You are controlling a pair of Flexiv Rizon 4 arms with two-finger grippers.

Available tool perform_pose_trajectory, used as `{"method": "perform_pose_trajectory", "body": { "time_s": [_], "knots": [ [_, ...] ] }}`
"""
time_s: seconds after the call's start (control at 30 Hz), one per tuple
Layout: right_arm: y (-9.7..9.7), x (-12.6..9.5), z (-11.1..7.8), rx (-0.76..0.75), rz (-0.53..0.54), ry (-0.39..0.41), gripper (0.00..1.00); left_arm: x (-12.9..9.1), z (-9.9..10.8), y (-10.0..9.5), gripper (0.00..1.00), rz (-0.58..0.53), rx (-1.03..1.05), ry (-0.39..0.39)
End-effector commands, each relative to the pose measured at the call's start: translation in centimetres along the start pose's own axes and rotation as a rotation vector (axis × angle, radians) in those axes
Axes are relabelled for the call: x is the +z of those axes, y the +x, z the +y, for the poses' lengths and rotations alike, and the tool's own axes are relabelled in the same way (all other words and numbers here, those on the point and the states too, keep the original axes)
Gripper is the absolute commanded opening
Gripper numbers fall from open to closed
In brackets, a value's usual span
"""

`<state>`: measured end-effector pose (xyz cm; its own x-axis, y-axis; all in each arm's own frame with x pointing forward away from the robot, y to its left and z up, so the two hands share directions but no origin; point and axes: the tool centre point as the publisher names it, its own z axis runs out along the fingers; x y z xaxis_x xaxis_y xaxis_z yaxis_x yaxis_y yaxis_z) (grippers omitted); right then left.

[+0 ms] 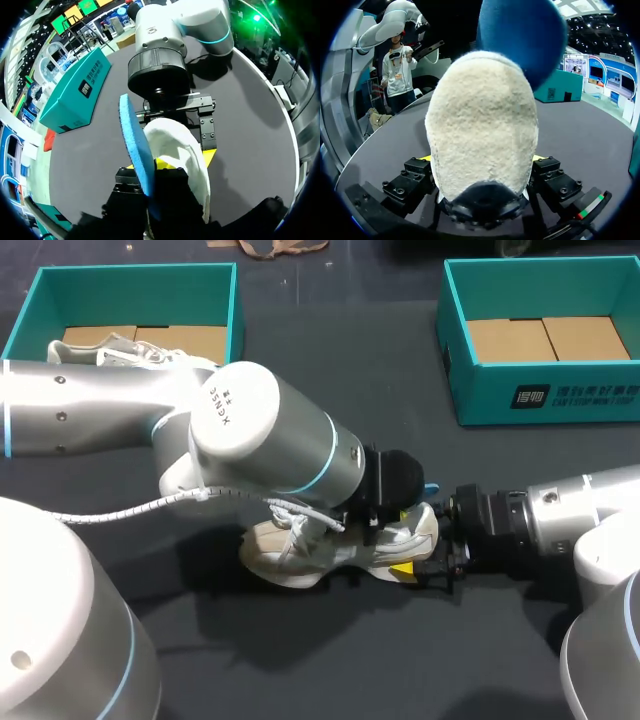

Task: Take the shoe out of the shoebox, open the shoe tongue, remove and reinsert the insole, then place the shoe into the shoebox

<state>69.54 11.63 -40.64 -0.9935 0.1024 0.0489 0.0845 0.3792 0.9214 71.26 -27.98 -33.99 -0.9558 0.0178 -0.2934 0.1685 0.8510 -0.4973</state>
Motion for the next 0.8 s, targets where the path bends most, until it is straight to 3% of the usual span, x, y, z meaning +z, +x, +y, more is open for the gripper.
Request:
{"method": "perform_pose_trajectory", "body": {
  "time_s": [0.03, 0.37, 0.8],
  "knots": [
    [0.1, 0.1, 0.1, 0.0, 0.0, 0.004, 0.0, -0.9, 0.4, -0.3, 0.0, 0.03, -0.004, 0.033],
    [0.1, 0.1, 0.1, 0.0, 0.0, 0.004, 0.0, -2.9, -2.4, -0.5, 0.0, 0.179, -0.034, 0.123],
    [0.1, 0.1, 0.1, 0.0, 0.0, 0.004, 0.0, -8.9, -9.0, 0.5, 0.0, 0.406, 0.038, 0.251]
  ]
}}
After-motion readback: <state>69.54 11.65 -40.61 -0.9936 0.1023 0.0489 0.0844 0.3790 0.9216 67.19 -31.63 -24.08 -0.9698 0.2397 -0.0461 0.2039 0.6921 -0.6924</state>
